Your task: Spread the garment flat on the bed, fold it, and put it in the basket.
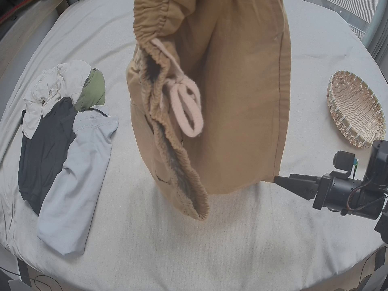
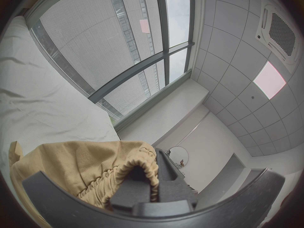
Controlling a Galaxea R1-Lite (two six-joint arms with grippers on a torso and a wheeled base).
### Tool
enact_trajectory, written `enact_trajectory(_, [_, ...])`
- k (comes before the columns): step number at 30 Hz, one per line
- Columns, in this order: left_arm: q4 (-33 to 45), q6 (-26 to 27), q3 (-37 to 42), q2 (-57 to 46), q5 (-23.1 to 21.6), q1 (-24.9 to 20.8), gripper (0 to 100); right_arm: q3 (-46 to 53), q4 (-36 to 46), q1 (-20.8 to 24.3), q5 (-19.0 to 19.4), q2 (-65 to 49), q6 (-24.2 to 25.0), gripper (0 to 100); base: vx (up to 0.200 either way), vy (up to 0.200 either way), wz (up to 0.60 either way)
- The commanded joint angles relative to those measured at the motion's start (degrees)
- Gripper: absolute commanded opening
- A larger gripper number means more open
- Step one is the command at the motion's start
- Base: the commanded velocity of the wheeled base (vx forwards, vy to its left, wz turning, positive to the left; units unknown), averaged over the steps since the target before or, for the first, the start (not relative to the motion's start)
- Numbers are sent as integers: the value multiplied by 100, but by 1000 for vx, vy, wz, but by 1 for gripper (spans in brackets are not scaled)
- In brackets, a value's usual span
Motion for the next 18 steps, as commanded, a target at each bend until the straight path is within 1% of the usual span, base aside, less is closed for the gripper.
enact_trajectory(1, [-1,-1,0,0,1,-6,0,5,-141,168,6,549,-17,100,0,0,0])
enact_trajectory(5, [-1,-1,0,9,1,-6,0,-4,-299,291,6,690,-35,100,0,0,0])
enact_trajectory(11, [-10,-1,-43,88,1,3,0,-22,-976,344,24,1024,-123,100,0,0,0])
enact_trajectory(18, [-10,8,-175,176,18,12,0,31,-1644,599,15,1279,-105,100,0,0,0])
